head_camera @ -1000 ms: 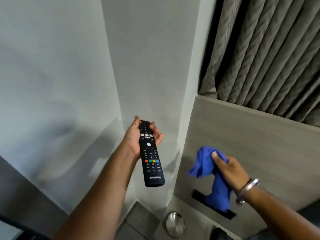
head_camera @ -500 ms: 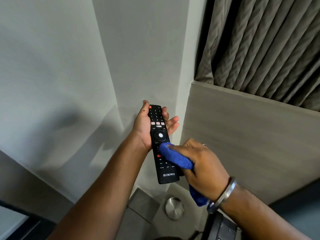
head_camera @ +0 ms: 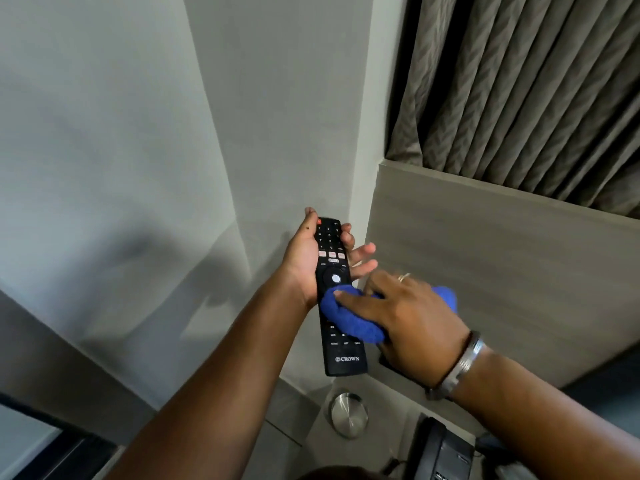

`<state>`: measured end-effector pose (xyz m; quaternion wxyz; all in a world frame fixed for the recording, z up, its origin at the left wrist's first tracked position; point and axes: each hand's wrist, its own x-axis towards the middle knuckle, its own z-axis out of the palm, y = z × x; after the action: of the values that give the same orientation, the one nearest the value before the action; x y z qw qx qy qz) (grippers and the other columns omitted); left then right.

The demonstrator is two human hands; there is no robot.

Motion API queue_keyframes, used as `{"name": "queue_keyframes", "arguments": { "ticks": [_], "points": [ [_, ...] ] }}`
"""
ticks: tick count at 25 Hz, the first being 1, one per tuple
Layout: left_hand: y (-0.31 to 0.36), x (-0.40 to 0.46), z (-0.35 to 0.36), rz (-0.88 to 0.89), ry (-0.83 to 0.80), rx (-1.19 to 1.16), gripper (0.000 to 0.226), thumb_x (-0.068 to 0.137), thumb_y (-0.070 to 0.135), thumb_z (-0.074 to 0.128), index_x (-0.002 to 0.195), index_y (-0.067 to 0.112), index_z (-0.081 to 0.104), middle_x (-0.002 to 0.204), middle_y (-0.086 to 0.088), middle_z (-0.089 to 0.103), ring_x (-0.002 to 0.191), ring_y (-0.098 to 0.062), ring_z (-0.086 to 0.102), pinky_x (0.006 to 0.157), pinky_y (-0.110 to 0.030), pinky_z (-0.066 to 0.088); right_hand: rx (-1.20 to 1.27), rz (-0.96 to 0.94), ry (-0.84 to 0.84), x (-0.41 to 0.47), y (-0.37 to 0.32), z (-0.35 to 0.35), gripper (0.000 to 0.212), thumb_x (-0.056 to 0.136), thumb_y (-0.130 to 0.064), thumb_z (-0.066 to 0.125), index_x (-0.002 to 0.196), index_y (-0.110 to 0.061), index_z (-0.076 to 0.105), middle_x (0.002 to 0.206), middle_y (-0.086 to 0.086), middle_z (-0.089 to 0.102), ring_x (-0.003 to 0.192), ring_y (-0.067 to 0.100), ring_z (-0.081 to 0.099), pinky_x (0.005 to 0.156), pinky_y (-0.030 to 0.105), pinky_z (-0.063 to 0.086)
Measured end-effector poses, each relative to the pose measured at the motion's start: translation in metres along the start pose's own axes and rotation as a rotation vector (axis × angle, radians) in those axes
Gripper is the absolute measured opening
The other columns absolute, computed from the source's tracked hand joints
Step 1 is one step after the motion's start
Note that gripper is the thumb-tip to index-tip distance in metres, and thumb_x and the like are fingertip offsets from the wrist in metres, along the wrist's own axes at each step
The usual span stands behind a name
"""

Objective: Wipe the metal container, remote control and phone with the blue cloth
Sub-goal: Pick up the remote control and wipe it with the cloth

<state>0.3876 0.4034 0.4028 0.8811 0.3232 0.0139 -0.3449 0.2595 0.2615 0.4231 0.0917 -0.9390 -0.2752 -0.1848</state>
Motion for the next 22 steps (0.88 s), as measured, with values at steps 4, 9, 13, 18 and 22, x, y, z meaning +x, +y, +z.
{"name": "queue_keyframes", "arguments": {
  "ticks": [4,9,13,18,22],
  "points": [
    [-0.004,-0.004,-0.011,-0.011,0.031,0.016,0.07,0.09,0.074,0.033,0.082,0.011,0.062,0.061,0.0,0.062,0.07,-0.031,0.073,0.064,-0.045,0.063,0.081,-0.24,-0.21,-0.017,0.0,-0.005,0.034,0.084,-0.028,0.061,0.117,-0.035,0.057,0.081,-0.004,0.054,0.066,0.016,0.053,0.056,0.031,0.046],
    [-0.018,-0.007,-0.008,0.039,-0.091,-0.009,0.068,0.091,0.068,0.044,0.082,0.007,0.071,0.081,-0.01,0.075,0.081,-0.031,0.075,0.071,-0.04,0.062,-0.169,0.085,0.013,0.016,0.019,-0.007,0.049,0.073,-0.006,0.065,0.117,-0.026,0.062,0.091,0.01,0.061,0.073,0.034,0.06,0.061,0.045,0.052],
    [-0.006,-0.011,-0.014,0.055,-0.087,0.042,0.066,0.089,0.072,0.04,0.086,0.011,0.065,0.083,-0.005,0.073,0.099,-0.035,0.072,0.079,-0.046,0.061,-0.03,-0.096,-0.101,-0.009,-0.002,0.014,0.05,0.073,-0.01,0.064,0.121,-0.024,0.06,0.082,0.005,0.056,0.065,0.025,0.055,0.054,0.036,0.048],
    [-0.018,-0.02,-0.011,0.011,-0.151,0.047,0.063,0.088,0.069,0.043,0.092,0.01,0.062,0.085,-0.008,0.073,0.091,-0.032,0.074,0.082,-0.048,0.061,-0.135,-0.143,-0.032,-0.003,0.016,0.0,0.055,0.068,-0.012,0.072,0.119,-0.026,0.061,0.085,0.003,0.058,0.069,0.023,0.055,0.057,0.034,0.045],
    [-0.015,-0.022,-0.005,0.003,-0.165,0.104,0.066,0.088,0.072,0.044,0.092,0.01,0.064,0.098,-0.014,0.075,0.087,-0.032,0.073,0.074,-0.041,0.061,-0.262,0.113,0.072,0.018,0.015,0.001,0.05,0.067,-0.008,0.071,0.115,-0.018,0.063,0.088,0.011,0.061,0.068,0.033,0.059,0.057,0.042,0.052]
  ]
}}
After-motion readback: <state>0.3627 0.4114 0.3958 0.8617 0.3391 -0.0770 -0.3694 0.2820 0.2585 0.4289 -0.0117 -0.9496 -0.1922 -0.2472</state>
